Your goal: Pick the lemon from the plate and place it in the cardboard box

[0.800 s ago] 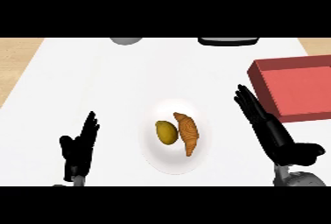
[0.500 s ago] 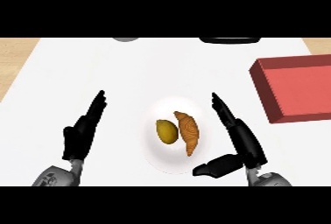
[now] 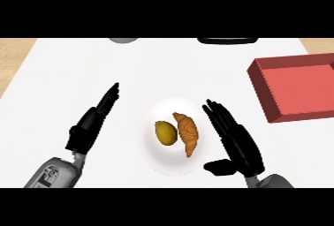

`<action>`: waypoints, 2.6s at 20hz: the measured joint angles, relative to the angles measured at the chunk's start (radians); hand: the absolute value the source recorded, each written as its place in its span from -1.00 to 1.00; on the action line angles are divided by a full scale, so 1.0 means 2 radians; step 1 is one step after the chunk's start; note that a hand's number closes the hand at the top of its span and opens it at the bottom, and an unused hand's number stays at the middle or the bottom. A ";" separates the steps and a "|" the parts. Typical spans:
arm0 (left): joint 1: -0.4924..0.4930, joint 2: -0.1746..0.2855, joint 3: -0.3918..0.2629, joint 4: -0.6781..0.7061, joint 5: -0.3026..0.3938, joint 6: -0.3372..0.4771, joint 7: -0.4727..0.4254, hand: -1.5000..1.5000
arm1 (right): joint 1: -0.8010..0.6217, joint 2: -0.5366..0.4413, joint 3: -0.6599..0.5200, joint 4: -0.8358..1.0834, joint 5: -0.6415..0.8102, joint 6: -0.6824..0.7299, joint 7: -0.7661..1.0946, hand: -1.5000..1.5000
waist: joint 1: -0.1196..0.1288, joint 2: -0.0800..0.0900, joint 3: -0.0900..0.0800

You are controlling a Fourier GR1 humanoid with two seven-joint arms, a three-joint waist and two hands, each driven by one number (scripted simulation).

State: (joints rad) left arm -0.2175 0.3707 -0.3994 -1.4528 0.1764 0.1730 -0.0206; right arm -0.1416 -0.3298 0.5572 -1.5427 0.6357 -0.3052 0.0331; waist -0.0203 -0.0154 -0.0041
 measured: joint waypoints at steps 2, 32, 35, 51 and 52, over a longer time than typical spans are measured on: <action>-0.008 0.002 0.003 -0.001 0.002 -0.006 0.005 0.00 | -0.006 -0.001 0.026 -0.020 0.065 -0.004 0.038 -1.00 | -0.001 0.000 0.000; -0.006 -0.042 0.051 -0.024 -0.051 -0.071 0.033 0.00 | -0.106 0.163 0.100 -0.051 0.123 0.283 0.387 -1.00 | 0.013 0.008 0.002; -0.013 -0.049 0.062 -0.018 -0.062 -0.078 0.034 0.00 | -0.117 0.164 0.105 -0.021 0.115 0.268 0.394 -1.00 | 0.012 0.008 0.002; 0.010 -0.083 0.098 -0.043 -0.096 -0.117 0.048 0.00 | -0.156 0.165 0.093 0.094 0.111 0.207 0.336 -1.00 | 0.013 0.008 0.002; 0.009 -0.085 0.099 -0.045 -0.098 -0.119 0.051 0.00 | -0.155 0.165 0.097 0.096 0.109 0.207 0.336 -1.00 | 0.013 0.008 0.002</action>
State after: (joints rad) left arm -0.1987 0.1998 -0.2006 -1.5434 -0.0205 -0.0652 0.0817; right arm -0.4509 -0.0001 0.7506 -1.3500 0.8536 0.1096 0.7055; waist 0.0053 -0.0001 0.0000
